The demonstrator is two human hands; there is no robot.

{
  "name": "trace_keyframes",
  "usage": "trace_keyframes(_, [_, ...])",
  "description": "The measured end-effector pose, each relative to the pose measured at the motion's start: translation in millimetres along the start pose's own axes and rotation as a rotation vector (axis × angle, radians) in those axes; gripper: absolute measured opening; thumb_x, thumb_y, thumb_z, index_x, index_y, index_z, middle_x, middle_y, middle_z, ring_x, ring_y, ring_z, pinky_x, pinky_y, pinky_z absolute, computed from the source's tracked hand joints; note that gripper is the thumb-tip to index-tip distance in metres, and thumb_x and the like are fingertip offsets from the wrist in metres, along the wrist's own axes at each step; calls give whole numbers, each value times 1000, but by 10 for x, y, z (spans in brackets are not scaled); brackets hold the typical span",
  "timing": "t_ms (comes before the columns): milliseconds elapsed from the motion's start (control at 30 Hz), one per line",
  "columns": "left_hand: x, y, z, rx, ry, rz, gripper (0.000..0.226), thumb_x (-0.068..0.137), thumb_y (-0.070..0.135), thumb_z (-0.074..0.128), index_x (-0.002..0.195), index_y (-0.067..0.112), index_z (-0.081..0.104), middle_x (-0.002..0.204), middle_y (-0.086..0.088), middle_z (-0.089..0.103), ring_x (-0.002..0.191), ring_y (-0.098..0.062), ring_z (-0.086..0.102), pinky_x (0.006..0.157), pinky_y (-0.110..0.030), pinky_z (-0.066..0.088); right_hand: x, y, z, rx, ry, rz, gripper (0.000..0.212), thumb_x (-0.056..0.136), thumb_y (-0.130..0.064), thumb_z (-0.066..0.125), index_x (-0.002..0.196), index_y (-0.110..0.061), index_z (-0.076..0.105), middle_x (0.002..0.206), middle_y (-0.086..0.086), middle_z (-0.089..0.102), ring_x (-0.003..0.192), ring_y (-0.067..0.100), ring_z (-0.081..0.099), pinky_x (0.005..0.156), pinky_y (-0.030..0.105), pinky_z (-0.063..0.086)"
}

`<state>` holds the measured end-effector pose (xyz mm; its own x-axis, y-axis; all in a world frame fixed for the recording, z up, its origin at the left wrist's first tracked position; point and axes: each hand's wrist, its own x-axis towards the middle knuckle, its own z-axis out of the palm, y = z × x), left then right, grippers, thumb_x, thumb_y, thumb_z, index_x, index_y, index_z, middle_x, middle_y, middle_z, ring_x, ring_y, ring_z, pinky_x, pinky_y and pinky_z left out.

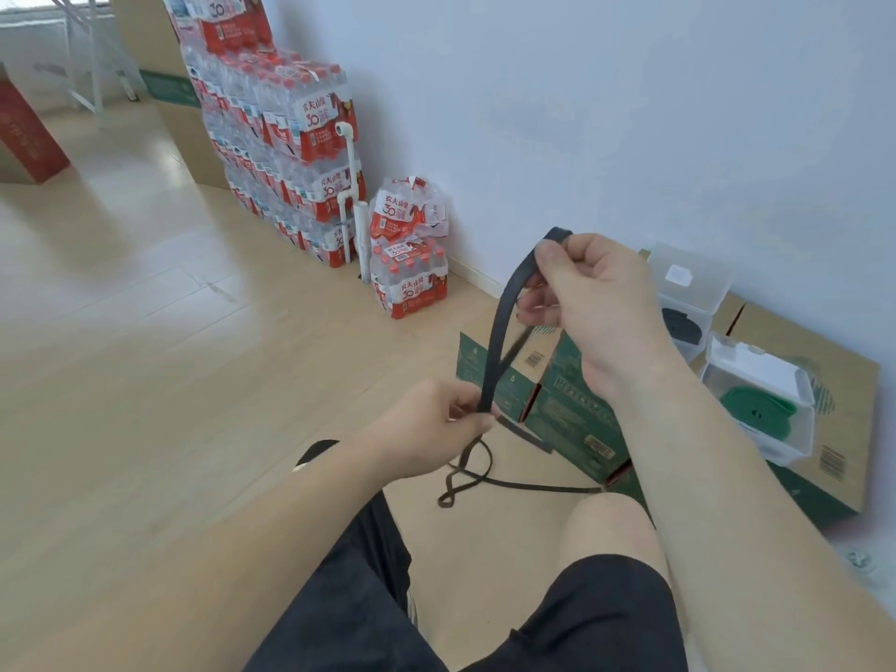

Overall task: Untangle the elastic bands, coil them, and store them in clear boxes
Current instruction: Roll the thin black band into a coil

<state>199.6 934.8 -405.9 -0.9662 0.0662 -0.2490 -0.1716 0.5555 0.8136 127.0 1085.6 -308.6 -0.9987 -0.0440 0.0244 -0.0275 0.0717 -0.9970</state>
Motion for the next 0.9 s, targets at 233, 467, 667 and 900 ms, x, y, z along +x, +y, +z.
trace_keyframes(233, [183, 729, -387, -415, 234, 83, 19, 103, 14, 61, 96, -2, 70, 86, -17, 78, 70, -22, 78, 66, -30, 64, -184, 547, -188, -284, -236, 244, 47, 92, 6, 52, 128, -21, 67, 109, -3, 78, 109, 15, 72, 97, 40, 59])
trace_keyframes(467, [422, 944, -404, -449, 158, 47, 28, 103, 24, 62, 90, 0, 68, 92, -16, 79, 77, -21, 80, 70, -30, 65, -394, 1017, -147, -367, -76, 153, 15, 100, -20, 64, 102, -33, 71, 95, -7, 78, 96, 14, 74, 92, 38, 61])
trace_keyframes(667, [244, 217, 8, -322, 27, -27, 33, 91, 5, 56, 113, 23, 73, 117, 0, 74, 107, -17, 70, 99, -35, 57, -267, 628, -258, 37, -11, 164, 15, 105, -14, 60, 102, -8, 74, 86, 9, 80, 82, 26, 79, 69, 40, 66])
trace_keyframes(900, [167, -300, 343, 65, 36, -120, 19, 104, 15, 53, 96, 20, 69, 91, -3, 73, 82, -16, 69, 78, -32, 58, -76, 418, -339, 224, -1, 208, 27, 108, -24, 55, 105, -4, 72, 104, 14, 79, 94, 25, 79, 75, 40, 66])
